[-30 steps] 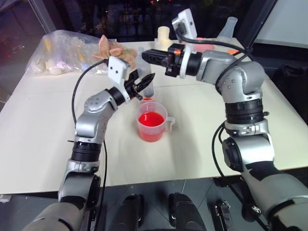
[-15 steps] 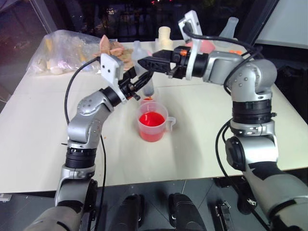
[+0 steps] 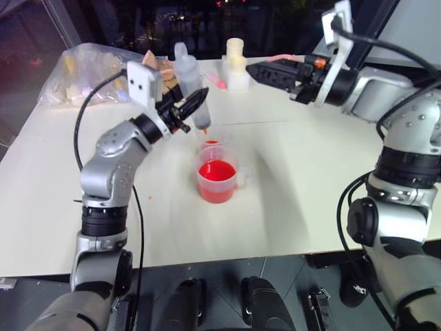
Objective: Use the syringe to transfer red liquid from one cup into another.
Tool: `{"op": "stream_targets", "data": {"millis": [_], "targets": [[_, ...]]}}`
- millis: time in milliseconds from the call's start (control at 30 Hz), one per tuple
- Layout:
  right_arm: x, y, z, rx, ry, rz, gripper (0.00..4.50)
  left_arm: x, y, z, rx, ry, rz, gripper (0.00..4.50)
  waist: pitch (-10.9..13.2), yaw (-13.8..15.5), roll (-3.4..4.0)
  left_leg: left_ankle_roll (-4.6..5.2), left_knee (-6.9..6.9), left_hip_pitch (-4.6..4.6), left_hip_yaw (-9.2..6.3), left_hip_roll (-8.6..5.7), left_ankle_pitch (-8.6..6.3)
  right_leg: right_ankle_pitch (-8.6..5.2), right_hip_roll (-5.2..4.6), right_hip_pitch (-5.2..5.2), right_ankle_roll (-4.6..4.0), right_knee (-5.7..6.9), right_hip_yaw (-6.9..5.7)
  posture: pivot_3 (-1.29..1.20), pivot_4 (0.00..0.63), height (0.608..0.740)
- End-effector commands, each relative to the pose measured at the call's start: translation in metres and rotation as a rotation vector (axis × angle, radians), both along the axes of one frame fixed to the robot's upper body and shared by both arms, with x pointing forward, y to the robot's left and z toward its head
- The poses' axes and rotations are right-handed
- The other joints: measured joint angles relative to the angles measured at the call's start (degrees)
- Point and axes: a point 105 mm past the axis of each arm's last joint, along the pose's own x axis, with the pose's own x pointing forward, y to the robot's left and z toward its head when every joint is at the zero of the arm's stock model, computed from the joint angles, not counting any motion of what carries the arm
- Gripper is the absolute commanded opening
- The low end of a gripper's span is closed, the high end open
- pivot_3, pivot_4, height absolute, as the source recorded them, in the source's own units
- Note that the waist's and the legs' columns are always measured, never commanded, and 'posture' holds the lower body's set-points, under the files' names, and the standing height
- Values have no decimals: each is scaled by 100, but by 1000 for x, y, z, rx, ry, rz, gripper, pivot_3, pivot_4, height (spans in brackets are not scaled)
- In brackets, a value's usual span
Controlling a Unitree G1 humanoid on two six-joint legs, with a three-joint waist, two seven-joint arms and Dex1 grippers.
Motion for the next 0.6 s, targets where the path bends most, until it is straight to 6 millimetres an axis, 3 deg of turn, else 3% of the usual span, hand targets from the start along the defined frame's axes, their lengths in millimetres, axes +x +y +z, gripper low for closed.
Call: {"op": "stream_targets", "data": {"millis": [33, 200, 400, 600], "targets": [[-8, -1, 7, 29, -44, -6, 4451, -3, 20, 42, -113, -1, 58, 1493, 0, -7, -1, 0, 0, 0, 0, 0, 0, 0, 0, 0, 0, 1, 0, 0, 150, 740], [-7, 1, 1, 44, -23, -10, 4451, 18, 51, 52, -226, 271, 216, 1493, 0, -7, 0, -1, 2, 0, -1, 1, 1, 0, 2, -2, 0, 7, -1, 0, 150, 740], [-12, 10, -4, 8, -22, 44, 4451, 30, 79, 25, 42, 626, 586, 1493, 1, -10, -1, -1, 3, 4, -1, -2, 1, 0, 6, -2, 1, 16, -1, 0, 150, 740], [-43, 22, -38, -376, -176, 240, 4451, 24, 98, -15, 320, 836, 728, 1493, 1, -8, -1, -14, -2, 3, -1, -5, 7, -1, 3, -5, 4, 16, 0, 0, 150, 740]]}}
